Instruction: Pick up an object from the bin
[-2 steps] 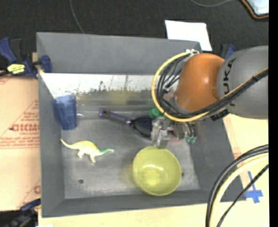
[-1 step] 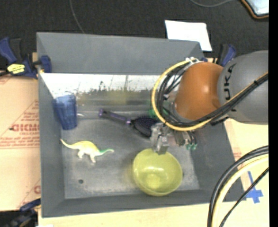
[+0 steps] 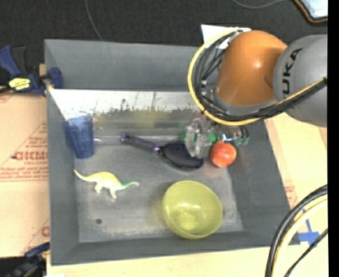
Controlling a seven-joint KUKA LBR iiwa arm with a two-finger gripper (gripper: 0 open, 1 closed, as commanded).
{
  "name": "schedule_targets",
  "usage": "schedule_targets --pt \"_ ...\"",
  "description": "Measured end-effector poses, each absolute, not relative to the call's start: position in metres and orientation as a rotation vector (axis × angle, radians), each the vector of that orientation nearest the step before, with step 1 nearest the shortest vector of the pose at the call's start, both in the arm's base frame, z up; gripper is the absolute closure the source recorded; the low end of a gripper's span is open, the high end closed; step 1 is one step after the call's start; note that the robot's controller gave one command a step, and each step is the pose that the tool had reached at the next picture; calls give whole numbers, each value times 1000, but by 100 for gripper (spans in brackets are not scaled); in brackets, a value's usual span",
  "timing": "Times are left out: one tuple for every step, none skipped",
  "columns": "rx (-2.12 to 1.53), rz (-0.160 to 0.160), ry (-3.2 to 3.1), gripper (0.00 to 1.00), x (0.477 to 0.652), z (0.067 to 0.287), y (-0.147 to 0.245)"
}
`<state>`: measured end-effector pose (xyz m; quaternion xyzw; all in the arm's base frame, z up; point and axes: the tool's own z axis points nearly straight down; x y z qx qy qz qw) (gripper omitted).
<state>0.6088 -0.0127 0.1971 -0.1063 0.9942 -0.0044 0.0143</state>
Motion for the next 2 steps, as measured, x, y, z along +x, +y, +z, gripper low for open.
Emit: schedule_targets --pt "-431 -8 3116 100 536 96 -66" --pt "-452 -16 3060 100 570 140 -19"
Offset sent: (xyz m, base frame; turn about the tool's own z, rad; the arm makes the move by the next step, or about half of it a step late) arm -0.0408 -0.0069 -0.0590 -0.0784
